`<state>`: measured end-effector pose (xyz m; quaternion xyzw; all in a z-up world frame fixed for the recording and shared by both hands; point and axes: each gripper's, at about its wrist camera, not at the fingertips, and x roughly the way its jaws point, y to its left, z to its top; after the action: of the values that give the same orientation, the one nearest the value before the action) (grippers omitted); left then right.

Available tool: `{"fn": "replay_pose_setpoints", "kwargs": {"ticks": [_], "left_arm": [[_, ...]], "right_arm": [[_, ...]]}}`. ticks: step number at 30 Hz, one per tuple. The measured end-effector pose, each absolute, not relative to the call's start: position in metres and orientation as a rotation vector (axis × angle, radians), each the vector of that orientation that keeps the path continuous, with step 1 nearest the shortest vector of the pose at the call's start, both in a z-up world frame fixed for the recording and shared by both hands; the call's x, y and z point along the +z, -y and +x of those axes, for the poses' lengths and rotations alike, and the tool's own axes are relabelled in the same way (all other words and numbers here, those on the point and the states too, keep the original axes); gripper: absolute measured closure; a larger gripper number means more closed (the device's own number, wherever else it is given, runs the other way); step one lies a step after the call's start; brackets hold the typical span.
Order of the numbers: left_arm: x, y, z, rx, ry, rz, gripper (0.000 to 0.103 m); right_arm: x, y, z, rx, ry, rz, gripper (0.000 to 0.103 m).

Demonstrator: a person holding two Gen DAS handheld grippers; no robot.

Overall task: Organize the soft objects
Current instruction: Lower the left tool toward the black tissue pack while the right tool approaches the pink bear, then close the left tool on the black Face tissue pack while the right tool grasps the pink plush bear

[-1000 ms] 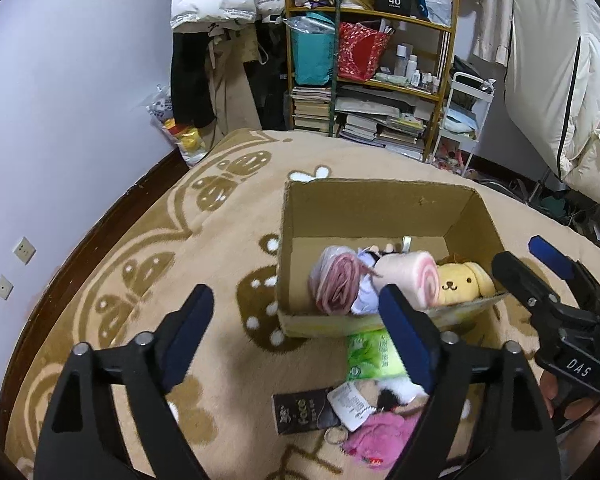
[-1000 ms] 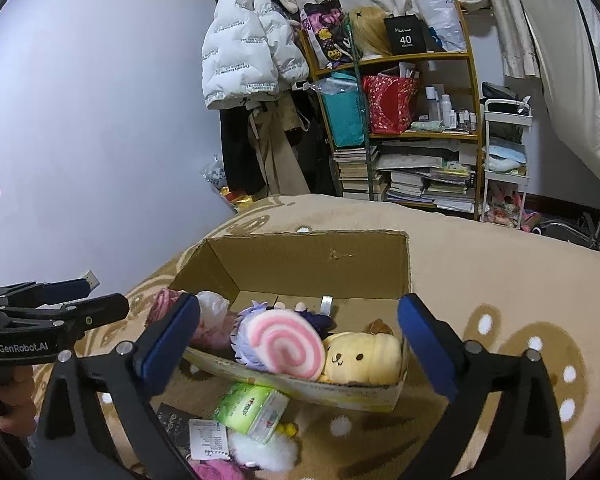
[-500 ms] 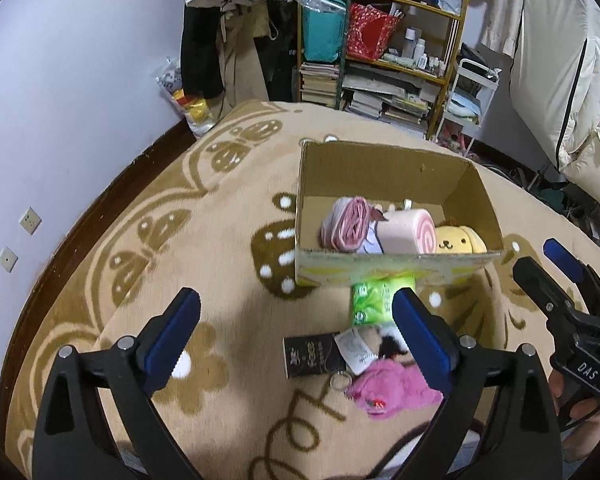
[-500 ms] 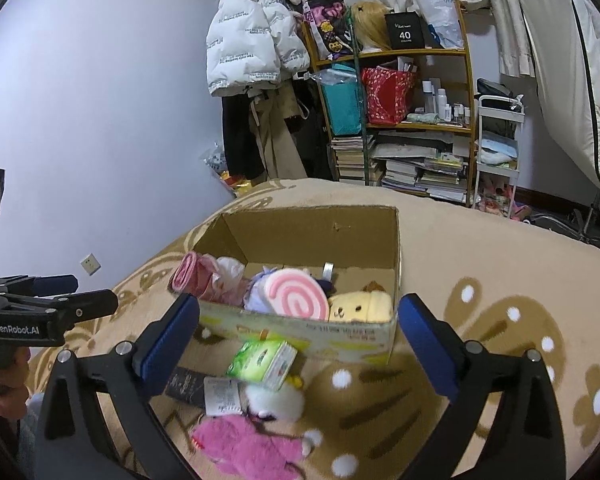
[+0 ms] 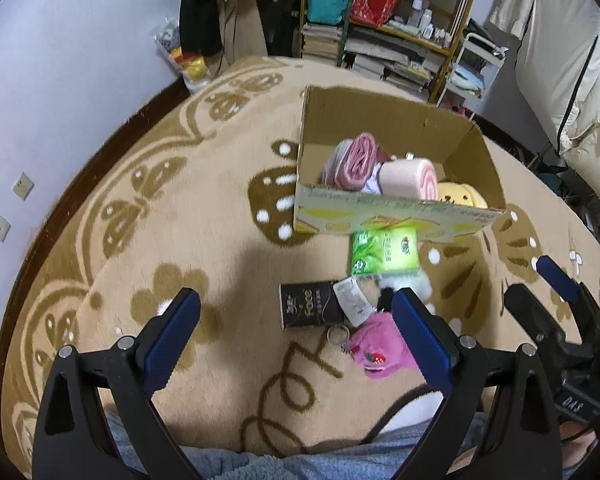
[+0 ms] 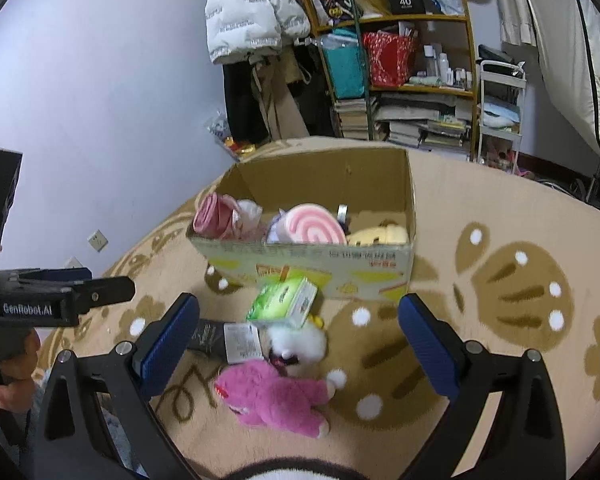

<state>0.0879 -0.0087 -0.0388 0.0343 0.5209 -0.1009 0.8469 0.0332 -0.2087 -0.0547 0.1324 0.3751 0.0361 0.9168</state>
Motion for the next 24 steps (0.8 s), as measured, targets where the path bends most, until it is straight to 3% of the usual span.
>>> {"fn": "replay_pose_setpoints", "kwargs": {"ticks": [24], "left_arm": [[-0.125, 0.013, 0.131, -0.192, -1.392, 0.079, 0.007]], "right_arm": [[-0.125, 0.168, 0.068, 0.163, -0.978, 0.2, 0.0]]}}
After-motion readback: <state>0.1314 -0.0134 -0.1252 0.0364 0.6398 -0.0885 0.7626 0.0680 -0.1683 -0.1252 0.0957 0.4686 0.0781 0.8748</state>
